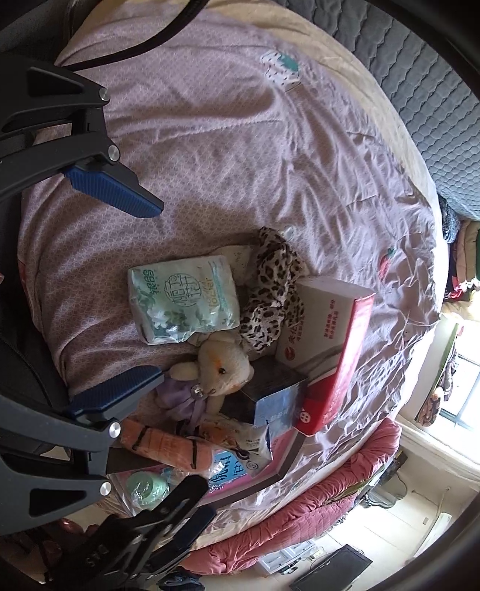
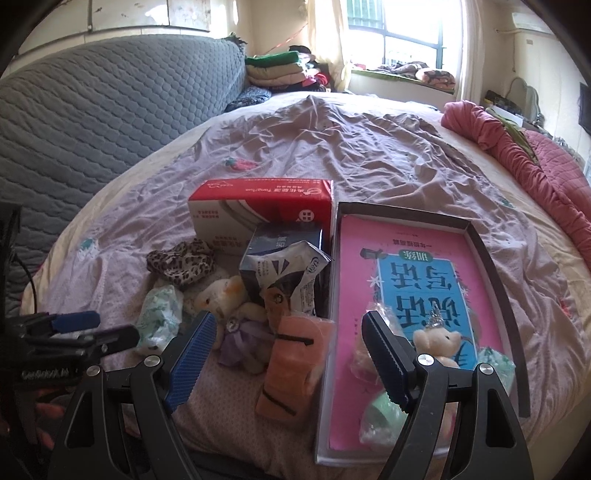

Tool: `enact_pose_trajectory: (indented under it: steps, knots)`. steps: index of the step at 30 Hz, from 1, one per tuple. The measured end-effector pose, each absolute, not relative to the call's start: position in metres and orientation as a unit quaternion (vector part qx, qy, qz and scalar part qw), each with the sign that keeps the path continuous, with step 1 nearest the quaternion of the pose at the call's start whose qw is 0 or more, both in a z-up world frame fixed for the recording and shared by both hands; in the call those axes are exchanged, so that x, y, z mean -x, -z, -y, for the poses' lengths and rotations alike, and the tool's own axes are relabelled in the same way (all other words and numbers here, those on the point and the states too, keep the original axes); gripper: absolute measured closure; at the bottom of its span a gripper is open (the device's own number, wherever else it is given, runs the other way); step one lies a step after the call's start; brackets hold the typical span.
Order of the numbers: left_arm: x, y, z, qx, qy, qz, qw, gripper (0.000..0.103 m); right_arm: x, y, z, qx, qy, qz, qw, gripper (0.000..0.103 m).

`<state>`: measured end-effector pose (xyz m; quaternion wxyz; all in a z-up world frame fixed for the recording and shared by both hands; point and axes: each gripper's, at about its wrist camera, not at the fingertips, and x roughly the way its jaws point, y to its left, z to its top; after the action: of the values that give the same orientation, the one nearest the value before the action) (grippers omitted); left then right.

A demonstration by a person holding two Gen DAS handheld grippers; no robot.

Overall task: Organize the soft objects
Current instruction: 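Grasp the white Flower tissue pack with the left tool while the right grasps the white snack bag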

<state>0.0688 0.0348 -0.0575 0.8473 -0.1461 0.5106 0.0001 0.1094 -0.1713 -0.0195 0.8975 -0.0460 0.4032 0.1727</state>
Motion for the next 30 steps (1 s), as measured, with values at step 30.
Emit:
enact_pose_trajectory:
  steps: [30]
  knots:
    - [-0.106,0.095,-0.037,0.170,-0.003,-0.535,0.827,0.021,-0.161,0.055,0.147,0.060,-0.170,-0.415,0.892,0.029]
